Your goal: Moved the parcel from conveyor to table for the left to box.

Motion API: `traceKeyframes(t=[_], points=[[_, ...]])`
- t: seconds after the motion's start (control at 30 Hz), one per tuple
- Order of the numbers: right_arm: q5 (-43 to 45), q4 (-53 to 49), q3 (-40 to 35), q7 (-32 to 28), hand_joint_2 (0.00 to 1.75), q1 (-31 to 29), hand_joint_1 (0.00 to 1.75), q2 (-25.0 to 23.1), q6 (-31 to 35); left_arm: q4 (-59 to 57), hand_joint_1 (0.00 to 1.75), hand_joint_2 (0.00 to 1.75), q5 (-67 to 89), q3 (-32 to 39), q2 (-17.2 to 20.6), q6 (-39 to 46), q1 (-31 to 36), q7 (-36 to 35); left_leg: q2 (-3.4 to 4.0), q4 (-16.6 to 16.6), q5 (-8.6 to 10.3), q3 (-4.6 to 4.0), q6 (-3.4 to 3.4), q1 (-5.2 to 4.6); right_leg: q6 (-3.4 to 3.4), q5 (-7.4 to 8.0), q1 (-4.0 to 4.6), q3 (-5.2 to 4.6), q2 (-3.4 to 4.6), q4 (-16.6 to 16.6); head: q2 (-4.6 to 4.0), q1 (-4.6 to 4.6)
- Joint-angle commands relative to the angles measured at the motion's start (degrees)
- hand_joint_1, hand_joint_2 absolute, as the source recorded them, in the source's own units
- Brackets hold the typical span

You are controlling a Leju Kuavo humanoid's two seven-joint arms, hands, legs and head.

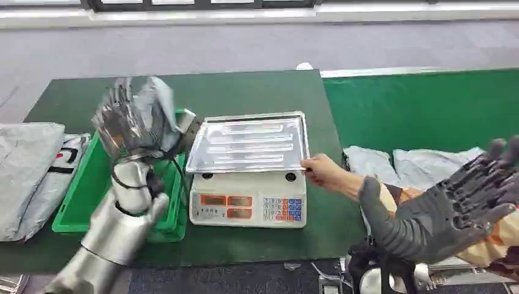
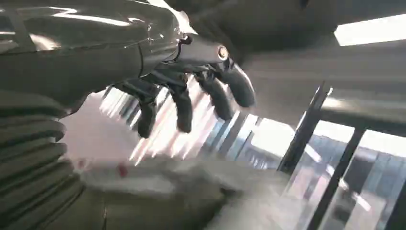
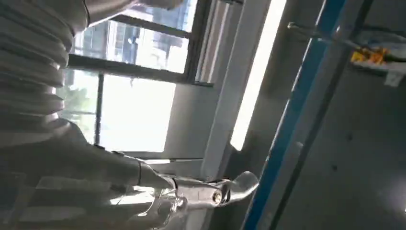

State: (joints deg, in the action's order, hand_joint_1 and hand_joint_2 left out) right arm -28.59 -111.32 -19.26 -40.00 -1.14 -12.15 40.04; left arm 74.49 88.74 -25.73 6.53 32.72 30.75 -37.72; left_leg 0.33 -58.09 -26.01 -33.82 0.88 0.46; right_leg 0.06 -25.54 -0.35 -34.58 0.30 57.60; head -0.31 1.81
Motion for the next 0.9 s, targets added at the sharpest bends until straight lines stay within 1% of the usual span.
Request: traceKeyframes(t=[0.03, 0.07, 0.13, 0.17, 0.2, 0.27, 0.37, 0.5, 0.57, 0.63, 0.73, 0.8, 0.87, 0.9], points=[[0.02, -0.17, 0.3, 0.0, 1.75, 1.44, 0.0, 1.08, -0.04, 1.26, 0.0, 0.0, 1.26, -6.37, 9.44, -0.63, 4.36, -2.28, -0.47, 0.03, 0.04, -0.02, 0.02, 0.04, 0.0, -0.06, 0.04, 0.16, -0.45, -0.06, 0.0, 0.0], [0.02, -0.17, 0.3, 0.0, 1.75, 1.44, 0.0, 1.08, -0.04, 1.26, 0.0, 0.0, 1.26, -6.37, 9.44, -0.63, 4.36, -2.28, -0.46, 0.06, 0.03, 0.02, 0.01, 0.06, 0.01, -0.05, 0.06, 0.22, -0.45, -0.11, 0.0, 0.02], [0.02, -0.17, 0.3, 0.0, 1.75, 1.44, 0.0, 1.08, -0.04, 1.26, 0.0, 0.0, 1.26, -6.37, 9.44, -0.63, 4.36, -2.28, -0.23, 0.08, 0.0, 0.05, 0.02, 0.06, -0.02, -0.01, 0.05, 0.16, -0.2, -0.09, 0.0, 0.02], [-0.13, 0.52, 0.5, 0.0, 1.75, 0.71, 0.0, 0.79, -0.04, 1.4, 0.0, 0.0, 1.26, -6.98, 8.67, -1.46, 4.1, -2.28, -0.2, 0.05, 0.01, 0.01, 0.05, 0.04, -0.04, -0.02, 0.02, 0.1, -0.22, -0.04, 0.0, 0.0], [-0.34, 0.74, 0.32, 0.0, 1.75, 0.6, 0.0, 0.72, -0.04, 2.34, 0.0, 0.0, 1.26, -6.85, 9.59, -0.09, 4.88, -2.28, -0.18, 0.14, 0.04, 0.07, 0.04, 0.05, -0.03, 0.01, 0.02, 0.16, -0.21, -0.13, 0.0, 0.0], [-0.39, 0.73, 0.32, 0.0, 1.75, 0.56, 0.0, 0.71, -0.04, 3.49, 0.0, 0.0, 1.26, -6.94, 10.1, 0.15, 4.96, -2.28, -0.37, 0.1, 0.07, 0.02, 0.04, 0.07, -0.03, -0.03, 0.03, 0.16, -0.39, -0.1, 0.0, 0.02], [-0.66, 0.63, 0.35, 0.0, 1.75, 0.94, 0.0, 0.79, -0.04, 4.11, 0.0, 0.0, 1.26, -7.1, 10.65, 0.04, 4.89, -2.28, -0.29, 0.01, 0.02, -0.04, 0.04, 0.06, -0.03, -0.02, 0.03, 0.1, -0.28, -0.04, 0.0, 0.02], [-0.96, 0.06, 0.64, 0.0, 1.75, 1.81, 0.0, 0.77, -0.04, 4.1, 0.0, 0.0, 1.26, -7.17, 10.71, 1.91, 4.58, -2.28, -0.25, 0.35, 0.1, 0.24, 0.02, 0.05, -0.04, 0.06, 0.02, 0.33, -0.24, -0.33, 0.0, 0.0], [-1.2, -0.12, 0.76, 0.0, 1.75, 2.05, 0.0, 0.7, -0.04, 4.64, 0.0, 0.0, 1.26, -7.4, 10.81, 2.6, 4.35, -2.28, -0.32, 0.1, 0.05, 0.04, 0.05, 0.04, -0.06, -0.01, 0.02, 0.16, -0.32, -0.09, 0.0, 0.0], [-1.29, -0.14, 0.94, 0.0, 1.75, 2.38, 0.0, 0.56, -0.04, 5.52, 0.0, 0.0, 1.26, -7.27, 11.27, 3.24, 4.29, -2.28, -0.37, 0.24, 0.1, 0.14, 0.03, 0.05, -0.05, 0.03, 0.04, 0.28, -0.38, -0.25, 0.0, 0.0], [-1.82, -0.63, 1.46, 0.0, 1.75, 3.39, 0.0, 0.3, -0.04, 5.57, 0.0, 0.0, 1.26, -8.03, 10.65, 4.22, 3.95, -2.28, -0.27, 0.16, 0.04, 0.1, 0.03, 0.03, -0.04, 0.01, 0.03, 0.21, -0.26, -0.16, 0.0, 0.0], [-2.37, -0.15, 2.19, 0.0, 1.75, 4.1, 0.0, -0.07, -0.04, 6.05, 0.0, 0.0, 1.26, -7.99, 10.97, 5.32, 3.94, -2.28, -0.35, 0.18, 0.06, 0.11, 0.02, 0.03, -0.04, 0.0, 0.03, 0.25, -0.35, -0.19, 0.0, 0.0], [-4.01, 5.24, 6.83, 0.0, 1.75, 5.6, 0.0, -2.26, -0.04, 8.05, 0.0, 0.0, 1.26, -7.78, 11.69, 7.24, 2.81, -2.28, -0.39, 0.18, 0.06, 0.12, 0.03, 0.04, -0.04, -0.01, 0.04, 0.26, -0.38, -0.19, 0.0, 0.0], [-5.76, 8.28, 7.87, 3.37, 1.75, 5.62, 0.0, -1.39, -0.04, 11.93, 0.0, 0.0, 1.26, -7.27, 11.48, 7.28, 0.93, -1.97, -0.3, 0.13, 0.04, 0.08, 0.04, 0.06, -0.05, 0.0, 0.06, 0.21, -0.3, -0.15, 0.0, 0.02]])
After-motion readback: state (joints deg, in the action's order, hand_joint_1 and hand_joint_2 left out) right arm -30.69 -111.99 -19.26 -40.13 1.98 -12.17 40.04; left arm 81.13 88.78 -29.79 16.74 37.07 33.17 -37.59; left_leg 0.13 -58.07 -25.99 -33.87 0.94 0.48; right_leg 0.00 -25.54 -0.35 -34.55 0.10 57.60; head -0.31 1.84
